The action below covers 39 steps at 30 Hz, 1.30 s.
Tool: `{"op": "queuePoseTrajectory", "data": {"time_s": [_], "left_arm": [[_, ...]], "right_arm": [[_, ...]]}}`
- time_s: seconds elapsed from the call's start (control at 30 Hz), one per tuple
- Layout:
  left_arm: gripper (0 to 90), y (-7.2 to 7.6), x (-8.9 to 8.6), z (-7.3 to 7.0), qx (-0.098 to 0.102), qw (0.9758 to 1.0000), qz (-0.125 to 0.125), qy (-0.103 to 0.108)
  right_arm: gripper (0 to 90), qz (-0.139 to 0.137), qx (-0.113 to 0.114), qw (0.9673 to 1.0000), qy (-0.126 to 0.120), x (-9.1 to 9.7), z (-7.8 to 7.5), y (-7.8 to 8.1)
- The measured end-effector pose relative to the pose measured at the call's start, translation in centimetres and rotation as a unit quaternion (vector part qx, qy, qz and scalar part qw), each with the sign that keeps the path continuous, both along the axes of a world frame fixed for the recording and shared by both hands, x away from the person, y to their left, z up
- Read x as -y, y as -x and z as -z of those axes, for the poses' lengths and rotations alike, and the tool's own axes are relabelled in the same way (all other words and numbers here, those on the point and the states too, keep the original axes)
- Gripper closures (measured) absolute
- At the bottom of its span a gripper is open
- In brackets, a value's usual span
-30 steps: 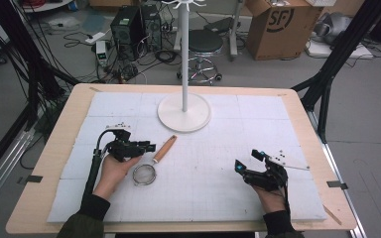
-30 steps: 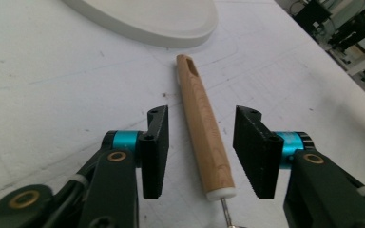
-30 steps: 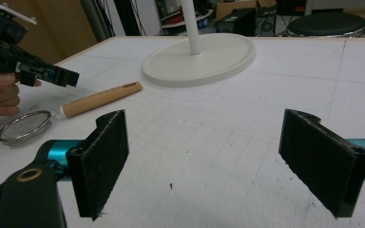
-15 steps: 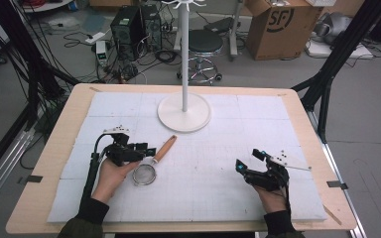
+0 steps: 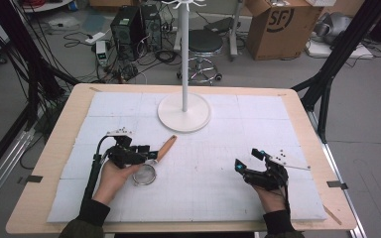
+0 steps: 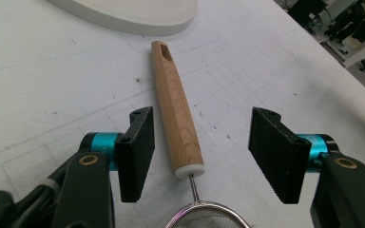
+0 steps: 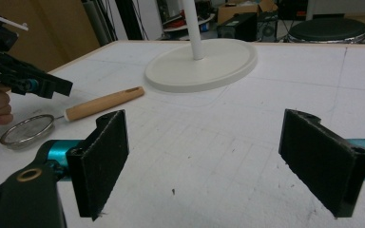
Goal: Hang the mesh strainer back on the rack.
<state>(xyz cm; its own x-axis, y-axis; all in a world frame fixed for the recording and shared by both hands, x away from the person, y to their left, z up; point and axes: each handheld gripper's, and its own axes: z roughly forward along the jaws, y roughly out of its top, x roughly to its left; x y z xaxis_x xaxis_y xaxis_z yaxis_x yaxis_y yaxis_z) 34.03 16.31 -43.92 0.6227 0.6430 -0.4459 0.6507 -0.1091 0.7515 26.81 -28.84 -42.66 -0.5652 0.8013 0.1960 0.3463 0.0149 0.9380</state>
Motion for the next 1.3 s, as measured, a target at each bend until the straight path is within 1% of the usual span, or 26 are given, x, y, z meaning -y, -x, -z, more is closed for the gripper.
{"op": "queuePoseTrajectory", "data": {"time_s": [0.07,0.2,0.27,0.37,0.43,0.47,0.57,0.7,0.73,0.77,0.83,0.87,0.9,1.0,1.07,1.13,1.17,1.3], "left_arm": [[42.0,0.0,0.2,0.1,0.0,1.0,0.003,-0.003],[43.3,-0.1,0.7,0.2,-0.009,0.9998,0.011,-0.012],[43.9,-0.2,1.0,0.3,-0.007,0.9998,0.01,-0.017],[44.5,-0.3,1.1,0.3,-0.011,0.9996,0.011,-0.024],[45.5,-0.3,1.3,0.5,-0.02,0.9992,0.011,-0.032],[45.5,-0.4,1.4,0.5,-0.023,0.999,0.011,-0.037],[45.3,-0.4,1.6,0.7,-0.032,0.9982,0.016,-0.047],[44.8,-0.5,2.1,0.9,-0.037,0.9973,0.024,-0.058],[44.9,-0.5,2.2,0.9,-0.036,0.9969,0.024,-0.065],[44.8,-0.4,2.3,0.9,-0.037,0.997,0.02,-0.065],[45.4,-0.5,2.4,0.9,-0.04,0.9964,0.022,-0.071],[45.9,-0.5,2.4,0.9,-0.04,0.9962,0.024,-0.074],[46.3,-0.5,2.4,0.9,-0.041,0.9956,0.025,-0.081],[47.1,-0.5,2.7,0.9,-0.039,0.9949,0.023,-0.09],[47.8,-0.5,2.8,0.9,-0.038,0.9946,0.02,-0.094],[48.7,-0.4,3.0,0.9,-0.033,0.9943,0.016,-0.1],[50.2,-0.4,3.1,0.8,-0.028,0.9935,0.015,-0.11],[52.5,-0.2,3.9,0.8,-0.009,0.9909,0.007,-0.134]], "right_arm": [[16.0,-0.001,-0.001,1.0,-0.001,0.0,0.0,0.0],[16.0,-0.002,-0.002,1.0,-0.001,0.0,0.0,0.0],[16.0,-0.001,-0.003,1.0,-0.002,0.1,0.0,0.0],[16.0,-0.001,-0.003,1.0,-0.003,0.1,0.0,0.1],[16.0,-0.001,-0.004,1.0,-0.004,0.1,0.0,0.1],[16.0,-0.001,0.0,1.0,-0.002,0.1,0.0,0.0],[16.0,0.0,-0.003,1.0,-0.003,0.1,0.0,0.1],[16.0,0.0,-0.002,1.0,-0.003,0.1,0.0,0.0],[16.0,0.0,-0.002,1.0,-0.002,0.1,0.0,0.0],[16.0,0.0,-0.004,1.0,-0.003,0.1,0.0,0.1],[16.0,0.001,-0.004,1.0,-0.003,0.1,0.0,0.1],[16.0,0.0,-0.001,1.0,-0.002,0.2,0.0,0.0],[16.0,0.001,0.0,1.0,-0.002,0.2,0.0,0.0],[16.0,0.001,-0.003,1.0,-0.003,0.3,0.0,0.1],[16.0,0.004,-0.001,1.0,-0.002,0.4,0.0,0.1],[16.1,0.005,-0.004,1.0,-0.004,0.4,0.0,0.2],[16.1,0.005,-0.005,1.0,-0.004,0.4,0.0,0.2],[16.1,0.006,-0.003,1.0,-0.004,0.4,0.1,0.2]]}}
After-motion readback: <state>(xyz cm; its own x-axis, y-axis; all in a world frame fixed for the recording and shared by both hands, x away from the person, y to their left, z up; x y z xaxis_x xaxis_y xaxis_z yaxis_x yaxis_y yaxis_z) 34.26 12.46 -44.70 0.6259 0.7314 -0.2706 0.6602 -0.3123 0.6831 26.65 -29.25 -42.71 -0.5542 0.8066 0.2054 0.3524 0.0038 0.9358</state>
